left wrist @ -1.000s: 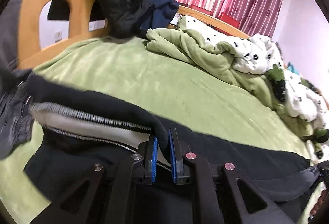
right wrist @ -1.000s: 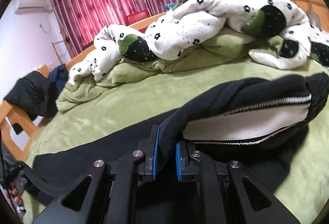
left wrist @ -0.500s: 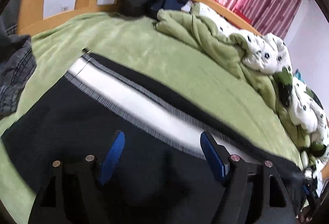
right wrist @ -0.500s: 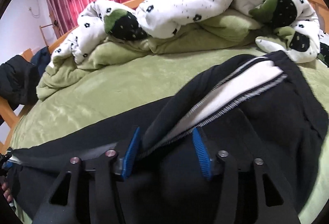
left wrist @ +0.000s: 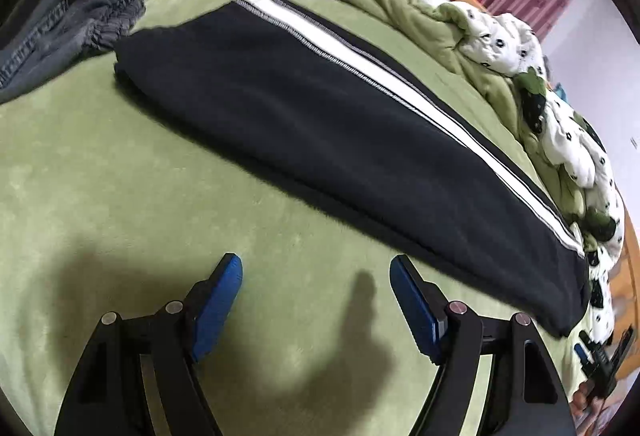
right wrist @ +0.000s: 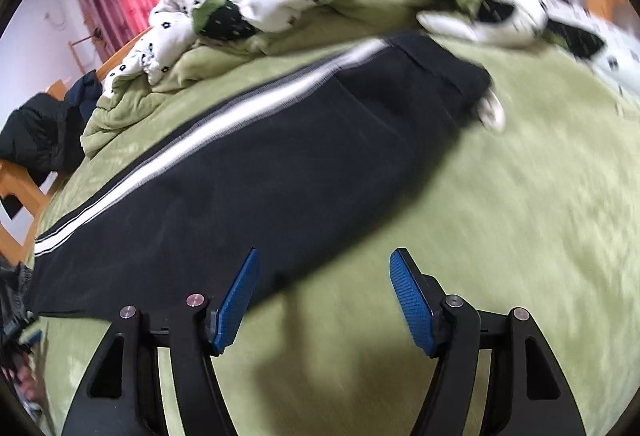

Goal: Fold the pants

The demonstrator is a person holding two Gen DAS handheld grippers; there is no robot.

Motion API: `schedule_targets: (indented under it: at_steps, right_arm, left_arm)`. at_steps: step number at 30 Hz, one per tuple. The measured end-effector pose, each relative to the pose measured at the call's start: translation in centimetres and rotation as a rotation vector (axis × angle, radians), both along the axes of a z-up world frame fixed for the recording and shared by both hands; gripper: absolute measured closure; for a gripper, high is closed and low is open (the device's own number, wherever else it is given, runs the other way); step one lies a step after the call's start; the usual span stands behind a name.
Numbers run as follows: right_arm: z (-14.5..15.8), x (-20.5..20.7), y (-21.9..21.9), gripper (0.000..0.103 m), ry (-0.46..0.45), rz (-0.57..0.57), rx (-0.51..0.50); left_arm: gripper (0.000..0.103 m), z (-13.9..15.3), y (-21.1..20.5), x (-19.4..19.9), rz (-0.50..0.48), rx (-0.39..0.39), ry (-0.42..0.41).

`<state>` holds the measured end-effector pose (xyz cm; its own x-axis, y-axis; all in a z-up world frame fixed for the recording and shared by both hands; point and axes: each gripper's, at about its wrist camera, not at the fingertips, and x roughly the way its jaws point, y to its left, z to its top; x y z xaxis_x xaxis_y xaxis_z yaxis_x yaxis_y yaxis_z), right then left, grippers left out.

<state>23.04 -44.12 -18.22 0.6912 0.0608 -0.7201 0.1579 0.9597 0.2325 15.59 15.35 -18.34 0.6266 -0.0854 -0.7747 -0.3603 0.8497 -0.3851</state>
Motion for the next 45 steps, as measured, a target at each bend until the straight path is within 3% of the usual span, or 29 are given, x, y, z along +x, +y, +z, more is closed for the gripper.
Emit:
schedule_targets:
  at_steps: [4, 8, 14, 17, 18, 19, 20, 21, 24, 28, 33, 42, 45]
  right_arm:
    - [-1.0, -1.0, -1.6, 0.036, -0.001, -0.022, 0.096]
    - [-1.8, 0.8, -2.4, 0.036, -0.004, -0.043, 0.205]
    - [-2.9, 5.2, -1.4, 0.035, -0.001, -0.053, 0.186]
    - [-2.9, 7.7, -1.4, 0.035, -0.003, -0.059, 0.182]
    - [-2.9, 8.4, -1.5, 0.038, -0.003, -0.066, 0.181]
    - [-3.0, 9.2, -1.6, 0.043, -0.003, -0.075, 0.177]
    - [-3.0, 10.2, -1.6, 0.060, 0.000, -0.098, 0.160]
    - [-3.0, 10.7, -1.6, 0.077, 0.005, -0.111, 0.148]
    - [-2.9, 11.4, -1.9, 0.090, -0.018, -0.123, 0.164]
    - [-1.3, 9.6, -1.6, 0.092, -0.080, -0.129, 0.143]
    - [1.2, 6.0, -2.3, 0.092, -0.098, -0.119, 0.199]
    - [2.0, -5.4, -6.3, 0.092, -0.062, -0.096, 0.171]
    - [1.6, -8.5, -7.3, 0.092, -0.062, -0.092, 0.152]
  left_arm:
    - [0.028, 0.3, 0.5, 0.0, -0.014, -0.061, -0.034]
    - [0.028, -0.3, 1.8, 1.4, 0.035, -0.139, -0.053]
    - [0.029, -1.0, 3.3, 4.2, 0.110, -0.202, -0.099]
    - [0.032, -1.0, 3.8, 6.4, 0.132, -0.195, -0.101]
    - [0.035, -1.0, 3.7, 6.7, 0.139, -0.187, -0.100]
    - [0.052, -1.0, 3.7, 7.2, 0.153, -0.163, -0.088]
    - [0.075, -1.0, 3.7, 7.8, 0.175, -0.120, -0.053]
    - [0.082, -1.1, 3.8, 8.0, 0.183, -0.109, -0.040]
    - [0.091, -0.5, 4.1, 7.9, 0.178, -0.140, -0.040]
    - [0.092, 2.5, 3.1, 6.2, 0.139, -0.083, -0.074]
    - [0.092, 4.9, 1.8, 2.5, 0.088, -0.052, -0.076]
    - [0.092, 2.4, 0.0, -8.8, 0.023, -0.108, -0.009]
    - [0.091, 1.9, -0.7, -10.2, 0.009, -0.075, -0.007]
